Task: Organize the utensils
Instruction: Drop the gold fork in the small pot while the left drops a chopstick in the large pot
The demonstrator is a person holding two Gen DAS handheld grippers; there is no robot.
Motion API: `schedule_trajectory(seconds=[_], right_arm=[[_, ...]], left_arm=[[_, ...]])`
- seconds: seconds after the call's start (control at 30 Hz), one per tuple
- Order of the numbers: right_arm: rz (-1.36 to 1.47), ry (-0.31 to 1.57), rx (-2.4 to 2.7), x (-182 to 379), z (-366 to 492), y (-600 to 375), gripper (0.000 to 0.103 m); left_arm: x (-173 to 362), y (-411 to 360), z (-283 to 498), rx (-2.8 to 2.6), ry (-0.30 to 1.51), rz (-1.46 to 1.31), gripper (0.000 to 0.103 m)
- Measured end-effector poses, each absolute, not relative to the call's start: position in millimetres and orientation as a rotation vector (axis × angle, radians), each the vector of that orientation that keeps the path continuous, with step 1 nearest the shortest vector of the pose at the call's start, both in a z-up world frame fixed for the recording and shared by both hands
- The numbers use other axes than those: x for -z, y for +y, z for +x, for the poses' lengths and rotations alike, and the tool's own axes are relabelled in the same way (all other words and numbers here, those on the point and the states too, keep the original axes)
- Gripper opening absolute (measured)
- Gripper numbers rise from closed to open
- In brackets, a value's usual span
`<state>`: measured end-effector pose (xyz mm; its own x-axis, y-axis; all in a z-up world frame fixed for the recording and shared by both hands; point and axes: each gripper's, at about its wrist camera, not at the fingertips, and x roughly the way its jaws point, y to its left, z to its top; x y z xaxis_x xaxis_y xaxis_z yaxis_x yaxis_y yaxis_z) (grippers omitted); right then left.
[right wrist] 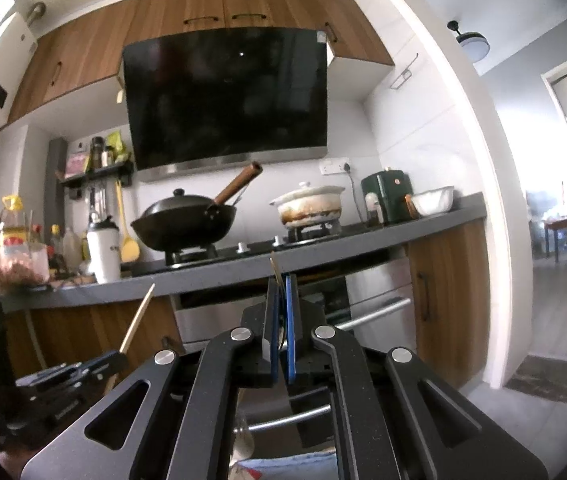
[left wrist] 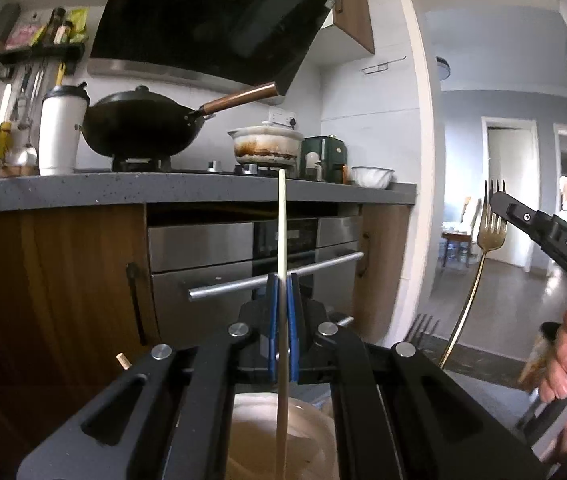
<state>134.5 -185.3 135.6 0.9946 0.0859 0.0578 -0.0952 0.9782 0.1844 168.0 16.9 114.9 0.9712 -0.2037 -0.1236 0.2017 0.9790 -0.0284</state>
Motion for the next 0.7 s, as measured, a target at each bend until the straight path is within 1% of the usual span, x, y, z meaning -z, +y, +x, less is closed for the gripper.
schedule_trajectory(seconds=[0.13, 0.37, 0.7], right_arm=[[0.127, -0.043, -0.076, -125.9, 138.8, -173.5, 0.004], [0.058, 0.025, -0.146, -113.7, 144.0, -158.1, 0.004], [0.023, 0.115, -0.175, -98.1, 149.6, -142.7, 0.004]], left_arm=[[-104.6, 11.8, 160.7, 0.196, 0.119, 0.016, 0.004], [-86.7, 22.2, 129.9, 0.185, 0.117, -0.008, 0.004], [-66.3, 34.4, 112.5, 0.181, 0.174, -0.049, 0.005]])
